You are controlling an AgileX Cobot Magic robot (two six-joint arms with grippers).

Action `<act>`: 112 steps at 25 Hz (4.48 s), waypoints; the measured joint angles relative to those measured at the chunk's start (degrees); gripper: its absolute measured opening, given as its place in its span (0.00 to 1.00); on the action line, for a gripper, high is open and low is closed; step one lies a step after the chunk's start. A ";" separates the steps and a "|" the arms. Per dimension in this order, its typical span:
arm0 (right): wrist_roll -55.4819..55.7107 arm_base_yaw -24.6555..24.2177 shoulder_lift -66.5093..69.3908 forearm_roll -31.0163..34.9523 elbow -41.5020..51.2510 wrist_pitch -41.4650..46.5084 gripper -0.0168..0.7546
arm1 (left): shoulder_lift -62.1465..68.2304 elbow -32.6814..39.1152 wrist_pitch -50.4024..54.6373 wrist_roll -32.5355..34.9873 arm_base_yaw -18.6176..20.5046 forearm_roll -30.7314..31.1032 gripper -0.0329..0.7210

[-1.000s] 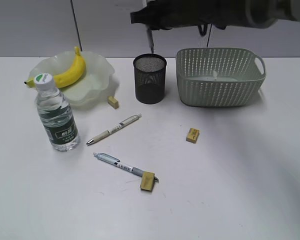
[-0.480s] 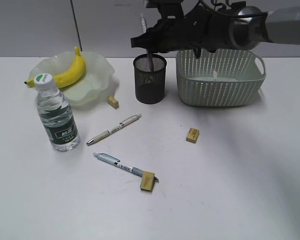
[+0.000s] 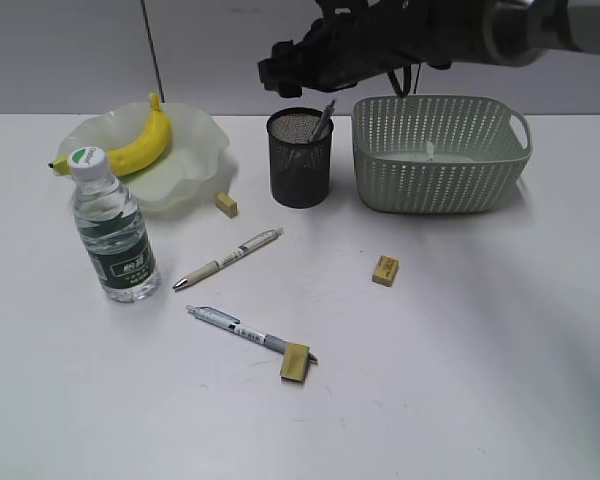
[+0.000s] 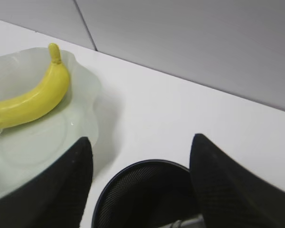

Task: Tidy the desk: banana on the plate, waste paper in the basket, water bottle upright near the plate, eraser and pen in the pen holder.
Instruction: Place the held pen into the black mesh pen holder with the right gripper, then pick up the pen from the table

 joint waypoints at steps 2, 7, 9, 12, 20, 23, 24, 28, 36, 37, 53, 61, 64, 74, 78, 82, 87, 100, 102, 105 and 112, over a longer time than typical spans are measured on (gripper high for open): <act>0.00 0.00 -1.87 -1.22 0.00 4.66 0.68 | 0.00 0.00 0.00 0.00 0.00 0.00 0.79; 0.35 0.00 -7.42 -5.85 0.00 16.64 0.68 | 0.00 0.00 0.00 0.00 0.00 0.00 0.79; 1.55 0.00 -9.64 -9.03 0.00 22.66 0.68 | 0.00 0.00 0.00 0.00 0.00 0.00 0.79; 7.22 0.00 -12.99 -16.66 0.00 31.46 0.68 | 0.00 0.00 0.00 0.00 0.00 0.00 0.79; 12.82 0.00 -19.42 -25.11 0.00 55.71 0.68 | 0.00 0.00 0.00 0.00 0.00 0.00 0.79; 12.95 0.00 -23.40 -25.46 1.78 58.28 0.68 | 0.00 0.00 0.00 0.00 0.00 0.00 0.79; 13.10 0.00 -25.52 -25.58 3.10 58.52 0.68 | 0.00 0.00 0.00 0.00 0.00 0.00 0.79; 13.60 0.00 -36.04 -25.63 12.91 58.57 0.68 | 0.00 0.00 0.00 0.00 0.00 0.00 0.79; 14.09 0.00 -62.84 -25.69 41.49 58.58 0.68 | 0.00 0.00 0.00 0.00 0.00 -0.20 0.79; 14.09 0.00 -66.05 -25.69 45.13 58.33 0.68 | 0.00 0.00 0.00 0.00 0.00 -0.32 0.79; 14.27 0.00 -124.71 -25.83 72.72 49.03 0.68 | 9.36 -3.00 -6.79 2.84 0.00 -6.91 0.79; 16.05 0.00 -130.24 -28.80 73.73 49.10 0.68 | 38.51 -10.33 -24.05 17.00 0.00 -18.75 0.79; 16.07 0.00 -130.24 -28.95 73.78 49.10 0.68 | 53.18 -17.41 -24.93 21.79 0.00 -21.50 0.79; 16.12 0.00 -130.24 -29.39 73.78 49.10 0.68 | 90.22 -49.82 -13.05 28.64 -8.69 -18.89 0.79; 16.12 0.00 -130.24 -29.39 73.78 49.10 0.68 | 102.11 -60.72 -5.56 29.19 -13.68 -10.89 0.79; 16.12 0.00 -130.24 -29.39 73.78 49.10 0.68 | 112.19 -67.66 -0.60 29.25 -15.83 -6.29 0.79; 16.12 0.00 -130.24 -29.39 73.78 49.10 0.68 | 120.97 -71.70 1.03 29.25 -15.98 -4.05 0.79; 16.12 0.00 -130.24 -29.39 73.78 49.10 0.68 | 131.11 -74.40 -0.74 28.43 -15.18 -1.27 0.79; 16.12 0.00 -130.24 -29.39 73.78 49.10 0.68 | 132.09 -74.40 -1.06 27.81 -14.76 -1.27 0.79; 16.12 0.00 -130.24 -29.39 73.78 49.10 0.68 | 133.20 -74.68 -1.43 26.80 -14.51 -1.27 0.78; 16.12 0.00 -130.24 -29.39 73.78 49.10 0.68 | 134.78 -74.92 -1.74 25.88 -14.34 -1.27 0.74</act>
